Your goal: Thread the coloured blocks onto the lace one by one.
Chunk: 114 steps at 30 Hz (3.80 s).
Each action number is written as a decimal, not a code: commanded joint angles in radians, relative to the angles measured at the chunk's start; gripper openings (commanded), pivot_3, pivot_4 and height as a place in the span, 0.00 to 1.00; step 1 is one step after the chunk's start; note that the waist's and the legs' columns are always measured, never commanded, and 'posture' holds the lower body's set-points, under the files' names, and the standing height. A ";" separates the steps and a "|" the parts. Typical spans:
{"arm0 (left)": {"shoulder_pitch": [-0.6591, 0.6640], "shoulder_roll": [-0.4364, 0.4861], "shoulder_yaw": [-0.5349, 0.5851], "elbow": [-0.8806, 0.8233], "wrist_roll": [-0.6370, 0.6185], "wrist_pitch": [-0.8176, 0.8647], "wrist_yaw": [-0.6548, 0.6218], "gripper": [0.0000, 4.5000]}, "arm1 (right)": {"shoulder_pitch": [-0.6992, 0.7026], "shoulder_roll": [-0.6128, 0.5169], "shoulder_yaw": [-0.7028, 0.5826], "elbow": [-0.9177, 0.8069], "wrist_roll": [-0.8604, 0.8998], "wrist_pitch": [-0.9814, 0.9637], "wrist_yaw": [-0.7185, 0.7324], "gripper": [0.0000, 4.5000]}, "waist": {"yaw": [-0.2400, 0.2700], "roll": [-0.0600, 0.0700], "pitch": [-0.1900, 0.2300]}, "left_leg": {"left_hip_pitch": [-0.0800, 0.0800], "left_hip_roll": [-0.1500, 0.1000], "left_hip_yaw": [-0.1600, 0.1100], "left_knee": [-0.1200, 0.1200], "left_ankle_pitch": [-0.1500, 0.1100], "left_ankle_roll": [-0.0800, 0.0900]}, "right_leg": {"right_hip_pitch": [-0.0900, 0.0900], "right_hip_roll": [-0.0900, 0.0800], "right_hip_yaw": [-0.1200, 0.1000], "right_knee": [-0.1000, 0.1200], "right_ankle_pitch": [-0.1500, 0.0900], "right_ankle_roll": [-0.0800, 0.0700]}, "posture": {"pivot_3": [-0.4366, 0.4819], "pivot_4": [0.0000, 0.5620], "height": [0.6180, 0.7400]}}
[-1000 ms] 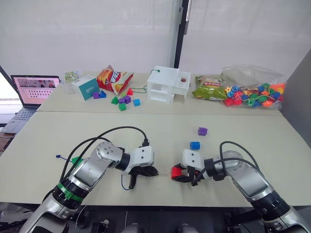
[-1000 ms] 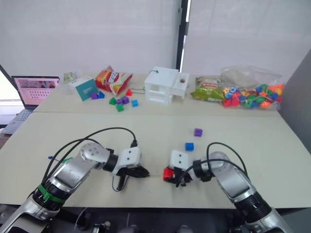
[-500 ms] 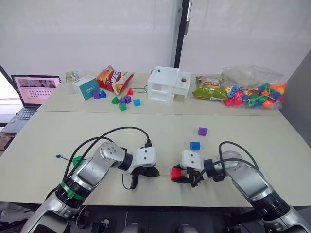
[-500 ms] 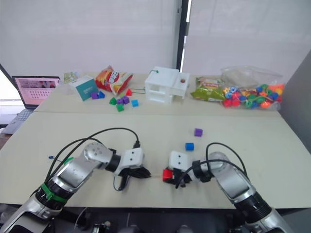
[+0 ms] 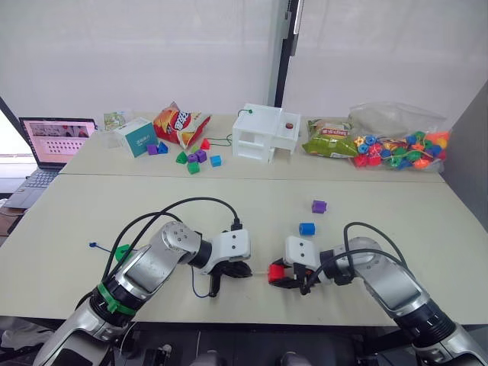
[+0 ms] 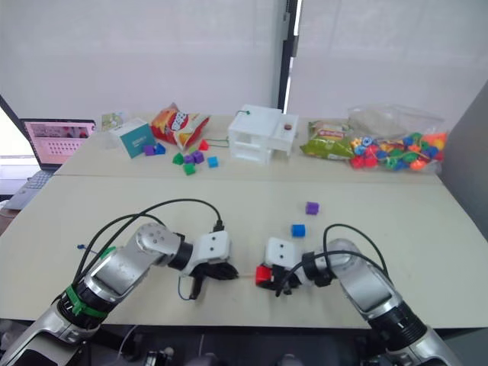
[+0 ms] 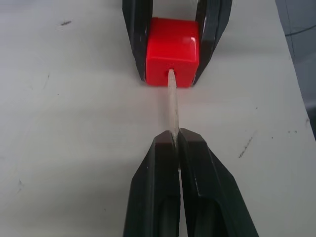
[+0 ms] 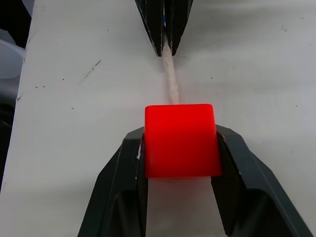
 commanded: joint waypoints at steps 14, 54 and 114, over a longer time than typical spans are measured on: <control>-0.055 -0.015 -0.051 -0.050 -0.015 0.029 -0.026 0.00 | 0.016 -0.009 0.015 -0.017 -0.004 0.011 0.000 0.27 | 0.008 0.000 0.000 | 0.000 0.000 0.000 0.001 0.000 0.000 | 0.001 0.000 0.000 0.000 0.000 0.000 | 0.48 0.27 1.00; 0.038 -0.135 0.104 0.081 -0.122 -0.200 0.057 0.49 | 0.048 -0.015 -0.010 -0.023 -0.014 0.046 -0.021 0.27 | 0.008 0.000 0.000 | 0.000 0.000 0.000 0.001 0.000 0.000 | 0.001 -0.001 0.000 0.000 0.000 0.000 | 0.48 0.27 1.00; 0.016 -0.191 0.033 0.193 -0.016 -0.302 0.075 0.93 | 0.138 -0.109 -0.171 -0.214 0.075 0.173 -0.090 1.00 | 0.018 0.000 0.000 | -0.002 -0.003 -0.001 0.001 0.000 0.000 | 0.000 -0.004 -0.001 -0.002 0.001 0.001 | 0.48 0.27 1.00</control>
